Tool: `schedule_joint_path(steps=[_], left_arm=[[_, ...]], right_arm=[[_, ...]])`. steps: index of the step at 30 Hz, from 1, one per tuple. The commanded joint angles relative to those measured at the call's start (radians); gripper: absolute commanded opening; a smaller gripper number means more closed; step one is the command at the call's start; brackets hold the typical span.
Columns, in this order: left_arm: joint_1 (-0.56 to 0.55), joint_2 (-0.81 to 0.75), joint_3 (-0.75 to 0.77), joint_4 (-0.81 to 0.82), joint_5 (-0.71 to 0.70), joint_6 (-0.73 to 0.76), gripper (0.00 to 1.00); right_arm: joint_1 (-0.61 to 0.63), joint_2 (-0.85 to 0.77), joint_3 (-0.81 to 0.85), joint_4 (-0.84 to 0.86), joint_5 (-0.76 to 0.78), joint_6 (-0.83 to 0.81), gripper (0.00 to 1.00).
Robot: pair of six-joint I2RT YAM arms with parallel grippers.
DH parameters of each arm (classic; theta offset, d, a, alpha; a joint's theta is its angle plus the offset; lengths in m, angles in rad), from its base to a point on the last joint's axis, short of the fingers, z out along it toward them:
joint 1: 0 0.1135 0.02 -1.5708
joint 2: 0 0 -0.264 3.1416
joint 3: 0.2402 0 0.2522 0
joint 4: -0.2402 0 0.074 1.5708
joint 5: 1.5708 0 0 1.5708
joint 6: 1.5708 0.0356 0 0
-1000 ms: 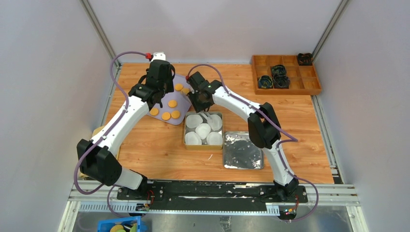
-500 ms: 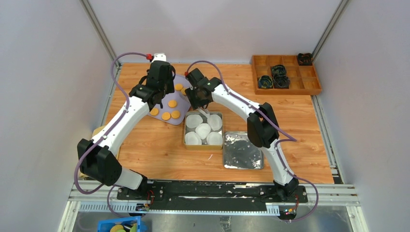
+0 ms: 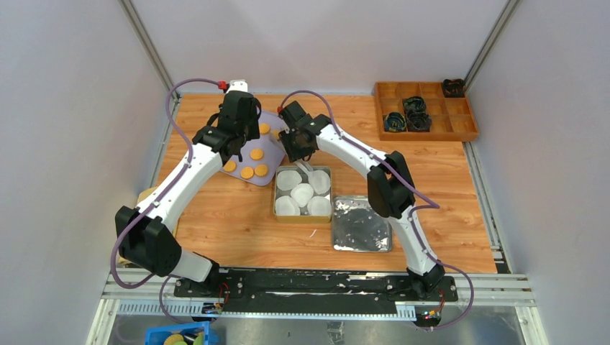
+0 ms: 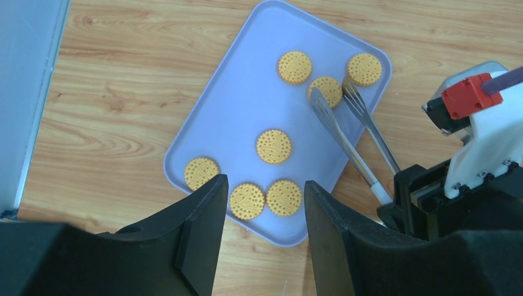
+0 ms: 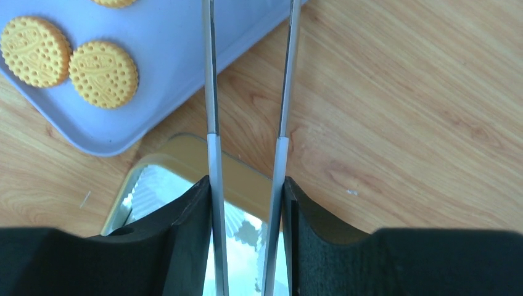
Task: Pack the cookies
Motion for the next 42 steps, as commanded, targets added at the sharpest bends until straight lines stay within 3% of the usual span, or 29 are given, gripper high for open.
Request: schedule_joint_path(steps=[1,9,17,26,33,42], left_arm=[[-0.002,-0.012,-0.004,0.014,0.004,-0.001,0.54],[-0.002,-0.013,-0.004,0.018,0.011,-0.004,0.54],[-0.003,0.013,-0.001,0.019,0.049,-0.024,0.54],[-0.004,0.032,-0.002,0.030,0.103,-0.045,0.54],[-0.004,0.030,0.002,0.030,0.133,-0.056,0.54],[-0.004,0.002,-0.037,0.036,0.156,-0.069,0.54]], right_arm=[[-0.008,-0.129,-0.062,0.002,-0.004,-0.016,0.18],[0.007,-0.354,-0.202,0.001,0.045,-0.043,0.14],[0.033,-0.691,-0.489,-0.048,0.101,-0.039,0.11],[0.162,-0.969,-0.718,-0.185,0.190,0.077,0.10],[0.281,-1.083,-0.853,-0.244,0.173,0.217,0.08],[0.390,-1.069,-0.885,-0.339,0.206,0.303,0.08]])
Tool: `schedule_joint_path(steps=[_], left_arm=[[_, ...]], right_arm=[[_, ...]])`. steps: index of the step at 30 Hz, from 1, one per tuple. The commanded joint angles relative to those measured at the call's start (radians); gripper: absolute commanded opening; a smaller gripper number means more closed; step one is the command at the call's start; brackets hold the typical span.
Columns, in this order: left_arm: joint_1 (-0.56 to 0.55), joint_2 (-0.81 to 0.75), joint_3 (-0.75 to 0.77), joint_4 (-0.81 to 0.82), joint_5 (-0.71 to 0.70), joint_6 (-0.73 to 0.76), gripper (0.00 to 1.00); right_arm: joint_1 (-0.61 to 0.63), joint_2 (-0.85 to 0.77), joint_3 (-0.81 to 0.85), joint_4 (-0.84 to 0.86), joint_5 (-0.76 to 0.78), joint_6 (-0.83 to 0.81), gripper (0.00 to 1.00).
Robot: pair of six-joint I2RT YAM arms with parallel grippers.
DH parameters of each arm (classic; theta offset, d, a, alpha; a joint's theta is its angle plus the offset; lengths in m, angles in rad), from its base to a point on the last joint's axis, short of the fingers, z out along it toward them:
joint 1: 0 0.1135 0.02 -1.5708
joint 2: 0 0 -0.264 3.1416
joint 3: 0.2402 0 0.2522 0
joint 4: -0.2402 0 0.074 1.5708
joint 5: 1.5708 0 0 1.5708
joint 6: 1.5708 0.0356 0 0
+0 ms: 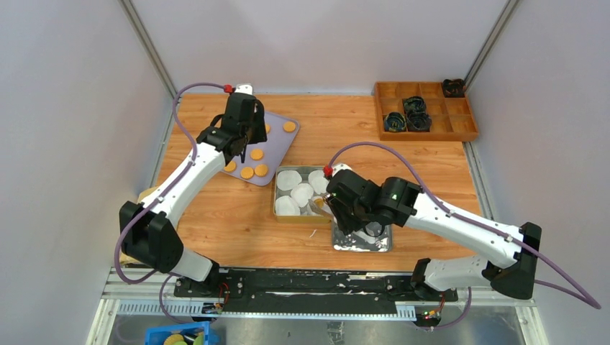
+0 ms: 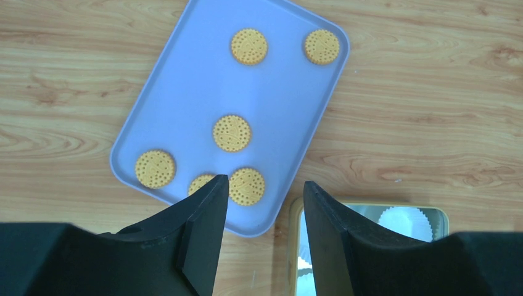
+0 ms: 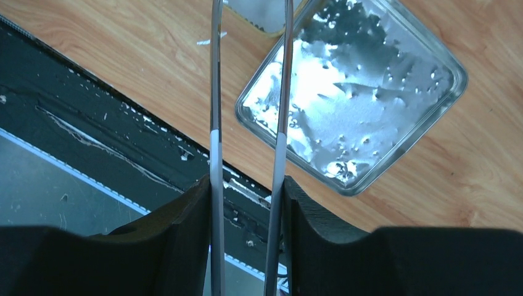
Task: Pack the cookies
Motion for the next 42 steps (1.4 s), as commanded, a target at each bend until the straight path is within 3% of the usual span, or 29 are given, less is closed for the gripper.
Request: schedule_joint_path(steps=[1,7,15,42], left_arm=[[-0.005,-0.030,-0.029,0.019,0.018,-0.014,0.54],[-0.004,-0.046,-0.041,0.024,0.019,-0.013,0.54],[-0.004,-0.034,-0.035,0.021,0.033,-0.002,0.55],[-0.004,-0.074,-0.016,0.011,0.038,0.017,0.63]], right_arm=[[0.050,0.006,-0.007,-0.075,0.048,0.071,0.07],[0.072,0.023,-0.003,-0.101,0.083,0.094,0.10],[0.075,0.071,0.021,-0.111,0.108,0.096,0.31],[0.075,0.073,0.058,-0.052,0.088,0.058,0.50]])
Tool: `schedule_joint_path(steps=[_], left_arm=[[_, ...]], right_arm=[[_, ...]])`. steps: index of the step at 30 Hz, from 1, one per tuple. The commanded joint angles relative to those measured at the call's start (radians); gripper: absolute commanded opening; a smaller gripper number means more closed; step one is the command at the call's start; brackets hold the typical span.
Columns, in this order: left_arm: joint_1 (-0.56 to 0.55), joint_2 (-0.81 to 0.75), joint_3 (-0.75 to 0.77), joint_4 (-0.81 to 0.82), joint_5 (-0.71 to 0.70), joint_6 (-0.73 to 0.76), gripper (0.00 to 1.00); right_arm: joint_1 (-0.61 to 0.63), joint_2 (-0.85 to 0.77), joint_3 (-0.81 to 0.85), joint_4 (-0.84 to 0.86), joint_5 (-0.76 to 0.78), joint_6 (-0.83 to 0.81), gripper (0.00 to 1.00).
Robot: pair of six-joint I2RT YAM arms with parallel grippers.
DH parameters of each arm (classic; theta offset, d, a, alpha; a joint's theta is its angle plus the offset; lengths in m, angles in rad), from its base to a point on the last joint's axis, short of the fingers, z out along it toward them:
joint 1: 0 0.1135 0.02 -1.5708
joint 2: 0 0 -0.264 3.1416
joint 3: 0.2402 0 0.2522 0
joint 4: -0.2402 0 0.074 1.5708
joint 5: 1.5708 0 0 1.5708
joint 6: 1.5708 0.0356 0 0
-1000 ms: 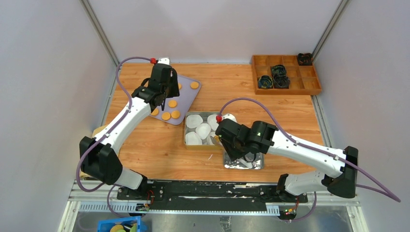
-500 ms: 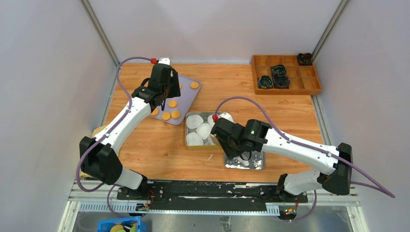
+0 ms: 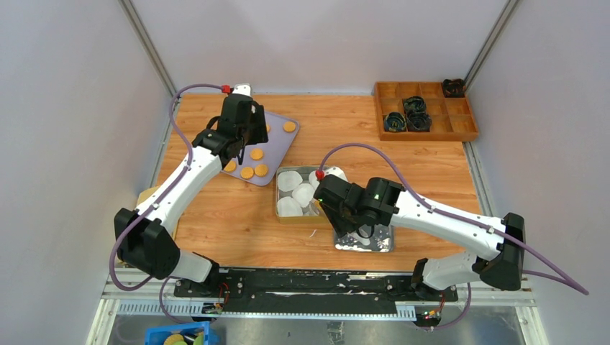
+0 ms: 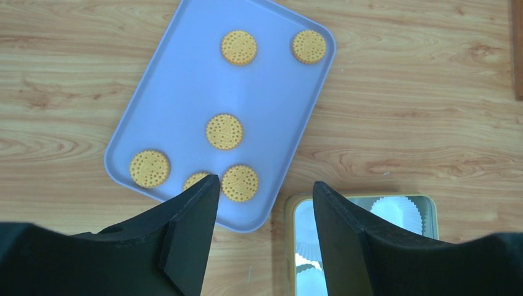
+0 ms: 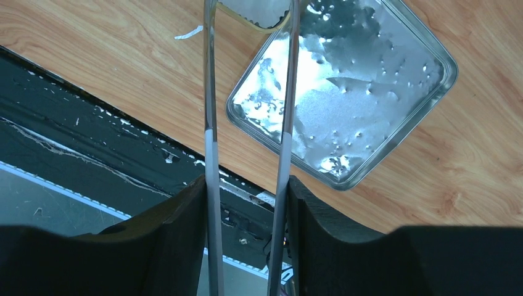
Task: Pack the cookies
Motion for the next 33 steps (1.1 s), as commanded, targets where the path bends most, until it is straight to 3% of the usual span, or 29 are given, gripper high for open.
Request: schedule_joint_path(steps=[1,9,15,24,27,33], left_arm=[[-0.004,-0.028,0.013,0.002,0.002,0.013,0.63],[-0.004,-0.032,0.017,0.000,0.001,0.016,0.63],[-0.004,-0.055,0.048,-0.017,-0.048,0.004,0.63],[-0.004,-0.078,0.096,-0.072,-0.206,-0.011,0.63],[-0.004,-0.095,0.125,-0.100,-0.304,-0.025,0.63],[0.000,-0.138,0.184,-0.105,-0.371,0.010,0.67]], right_arm=[[0.013,-0.032,0.021,0.012,0.007,-0.003,0.50],[0.013,-0.045,0.035,0.020,0.026,-0.010,0.43],[0.012,0.008,0.130,0.082,0.084,-0.100,0.43],[-0.025,0.233,0.293,0.277,0.090,-0.254,0.43],[-0.057,0.323,0.335,0.319,0.041,-0.283,0.41],[-0.106,0.432,0.399,0.383,-0.071,-0.329,0.39]])
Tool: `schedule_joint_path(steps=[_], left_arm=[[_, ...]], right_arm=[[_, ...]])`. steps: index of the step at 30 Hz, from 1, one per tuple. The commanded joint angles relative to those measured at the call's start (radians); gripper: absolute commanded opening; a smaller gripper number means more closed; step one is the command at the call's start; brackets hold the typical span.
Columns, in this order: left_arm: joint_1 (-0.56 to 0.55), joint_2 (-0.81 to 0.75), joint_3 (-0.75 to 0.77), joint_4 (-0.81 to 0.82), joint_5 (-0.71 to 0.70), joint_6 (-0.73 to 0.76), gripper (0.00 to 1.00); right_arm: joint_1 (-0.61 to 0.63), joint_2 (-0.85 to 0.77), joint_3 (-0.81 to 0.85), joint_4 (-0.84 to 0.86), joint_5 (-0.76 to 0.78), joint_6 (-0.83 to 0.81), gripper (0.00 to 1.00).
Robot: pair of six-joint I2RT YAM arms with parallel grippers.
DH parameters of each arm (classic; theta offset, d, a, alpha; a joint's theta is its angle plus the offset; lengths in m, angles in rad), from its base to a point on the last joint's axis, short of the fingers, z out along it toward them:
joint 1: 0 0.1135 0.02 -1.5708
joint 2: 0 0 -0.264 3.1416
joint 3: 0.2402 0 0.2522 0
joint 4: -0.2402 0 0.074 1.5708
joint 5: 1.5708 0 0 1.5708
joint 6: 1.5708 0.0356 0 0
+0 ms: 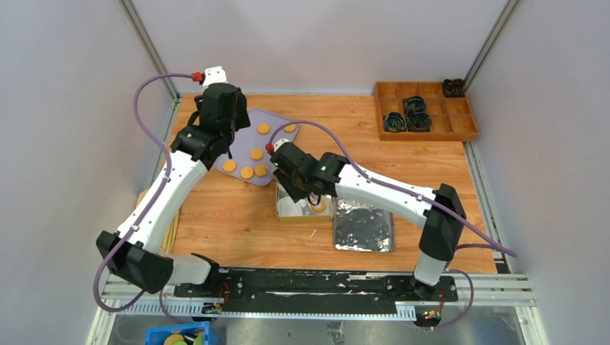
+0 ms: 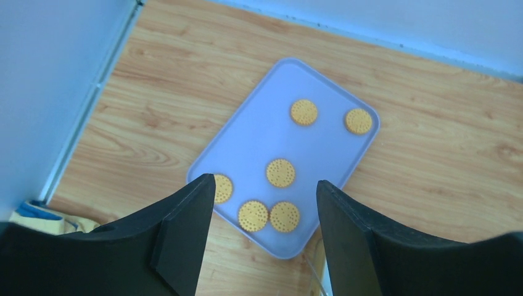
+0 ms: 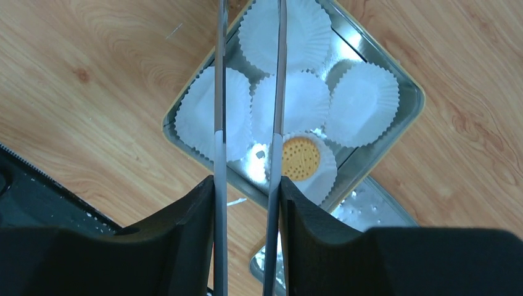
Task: Pack the cookies
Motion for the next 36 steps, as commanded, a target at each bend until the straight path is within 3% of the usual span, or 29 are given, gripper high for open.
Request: schedule_joint_path(steps=[1,10,22,36], left_arm=[[0.001,-0.055,0.069,-0.015,-0.104,0.021,0.68],[0.010,-0.060,0.046,-0.005,-0.108,0.043,0.68],[0.024,-0.058,0.025,0.009,-0.105,0.052,0.69],[0.027,-0.092,-0.003,0.039,-0.082,0.060,0.69]], right_arm=[[-0.042,0.063,0.095,0.062,-0.068,-0.066,0.39],[-0.144,0.235,0.246,0.110,-0.171,-0.103,0.40],[-0.173,0.407,0.373,0.107,-0.266,-0.100,0.48],[-0.190,0.427,0.372,0.104,-0.128,-0.119,0.49]])
